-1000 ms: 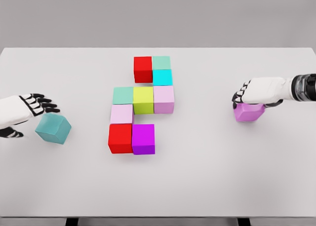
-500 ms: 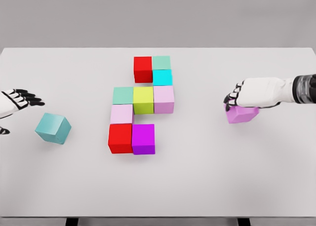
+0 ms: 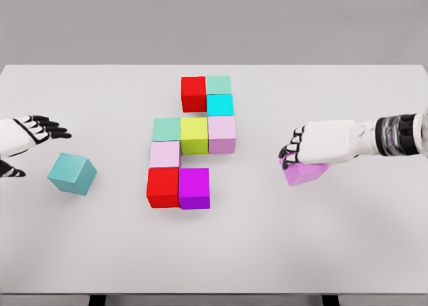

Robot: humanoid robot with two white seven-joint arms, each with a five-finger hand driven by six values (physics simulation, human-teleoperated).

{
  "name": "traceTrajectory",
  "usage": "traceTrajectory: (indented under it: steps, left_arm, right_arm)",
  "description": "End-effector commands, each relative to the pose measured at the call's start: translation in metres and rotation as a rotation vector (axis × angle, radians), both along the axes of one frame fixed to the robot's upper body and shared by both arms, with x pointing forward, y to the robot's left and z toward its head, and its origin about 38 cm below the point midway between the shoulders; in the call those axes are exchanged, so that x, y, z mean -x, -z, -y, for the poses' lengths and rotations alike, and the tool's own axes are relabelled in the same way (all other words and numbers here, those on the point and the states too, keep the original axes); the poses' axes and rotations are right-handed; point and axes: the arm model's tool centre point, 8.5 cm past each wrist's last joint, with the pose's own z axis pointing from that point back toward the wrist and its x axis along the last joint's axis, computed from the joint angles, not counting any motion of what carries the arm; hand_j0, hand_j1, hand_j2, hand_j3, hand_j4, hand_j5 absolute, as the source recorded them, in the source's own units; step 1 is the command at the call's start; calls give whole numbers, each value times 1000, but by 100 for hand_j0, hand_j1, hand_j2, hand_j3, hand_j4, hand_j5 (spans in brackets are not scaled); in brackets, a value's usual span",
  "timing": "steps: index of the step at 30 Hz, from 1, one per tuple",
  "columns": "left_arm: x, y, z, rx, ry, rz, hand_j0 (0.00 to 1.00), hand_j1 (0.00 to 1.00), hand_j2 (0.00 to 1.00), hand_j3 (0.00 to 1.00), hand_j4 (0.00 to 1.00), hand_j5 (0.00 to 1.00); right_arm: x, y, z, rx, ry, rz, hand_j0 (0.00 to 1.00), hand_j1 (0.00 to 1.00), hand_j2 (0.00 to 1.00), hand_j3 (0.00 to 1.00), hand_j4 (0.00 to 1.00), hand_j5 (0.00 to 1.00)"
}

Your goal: Assemble the squares on the desktop into the number 2

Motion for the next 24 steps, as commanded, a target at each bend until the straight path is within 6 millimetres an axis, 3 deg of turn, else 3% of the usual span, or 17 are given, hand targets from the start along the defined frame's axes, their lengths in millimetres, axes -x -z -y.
traceTrajectory:
  steps: [1,8,24]
  left_arm:
    - [3,4,8,-2,26,-9,100,100,100,100,100,100]
    - [4,18,23,48,47,-35,100,100,100,100,100,100]
    - [8,42,34,87,50,-105,100,100,100,100,100,100]
  right_arm:
    - [4,1,-11,-14,-30,-5,70,70,70,70,70,70]
    - [6,3,-28,-54,-62,-27,70,70,70,70,70,70]
    - [8,4,-66,-127,-138,-46,70,70,70,70,70,70]
